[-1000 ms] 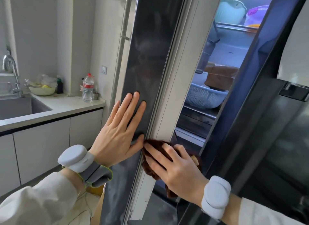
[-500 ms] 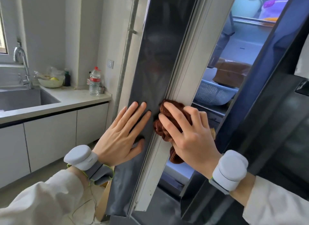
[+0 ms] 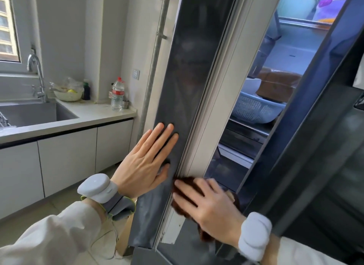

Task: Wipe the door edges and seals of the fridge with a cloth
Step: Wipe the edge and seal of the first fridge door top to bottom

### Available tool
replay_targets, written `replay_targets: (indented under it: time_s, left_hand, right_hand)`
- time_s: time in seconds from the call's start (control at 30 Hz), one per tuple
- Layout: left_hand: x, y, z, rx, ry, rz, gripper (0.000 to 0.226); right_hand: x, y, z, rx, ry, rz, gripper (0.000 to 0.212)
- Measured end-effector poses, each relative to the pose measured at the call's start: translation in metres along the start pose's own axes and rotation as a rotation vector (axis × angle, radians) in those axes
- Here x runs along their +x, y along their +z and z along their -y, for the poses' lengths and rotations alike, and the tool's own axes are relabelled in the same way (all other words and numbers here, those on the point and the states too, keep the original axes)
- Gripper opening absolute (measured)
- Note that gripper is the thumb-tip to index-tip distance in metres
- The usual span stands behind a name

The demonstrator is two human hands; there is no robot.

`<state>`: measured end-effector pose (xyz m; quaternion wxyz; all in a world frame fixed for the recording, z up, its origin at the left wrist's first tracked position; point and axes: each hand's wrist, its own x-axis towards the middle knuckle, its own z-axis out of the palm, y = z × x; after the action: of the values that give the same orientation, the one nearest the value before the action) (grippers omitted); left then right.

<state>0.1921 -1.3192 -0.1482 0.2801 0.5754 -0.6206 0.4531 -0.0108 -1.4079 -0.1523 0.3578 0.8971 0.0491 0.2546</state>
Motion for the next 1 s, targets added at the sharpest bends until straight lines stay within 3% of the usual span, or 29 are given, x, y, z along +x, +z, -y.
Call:
replay_targets:
  time_s: [0.17, 0.33, 0.73, 0.87, 1.0]
  left_hand:
    - [-0.010, 0.003, -0.005, -0.025, -0.020, 0.009, 0.067]
    - [-0.036, 0.002, -0.003, -0.019, 0.032, 0.082, 0.072]
    - [-0.042, -0.001, -0.005, 0.060, 0.040, 0.114, 0.070]
    - [-0.043, -0.004, -0.007, 0.069, 0.024, 0.147, 0.069]
    - [-0.043, -0.005, -0.009, 0.051, -0.015, 0.148, 0.066]
  right_hand:
    - [0.043, -0.039, -0.065, -0.035, 0.194, -0.266, 0.027]
    - [0.050, -0.031, -0.065, -0.116, 0.226, -0.369, 0.025]
    - [0.000, 0.022, 0.010, -0.019, 0.105, -0.206, 0.024]
    - [-0.001, 0.015, 0.007, 0.031, 0.043, -0.150, 0.028]
    - [0.017, -0.005, -0.020, 0.057, 0.120, -0.240, 0.026]
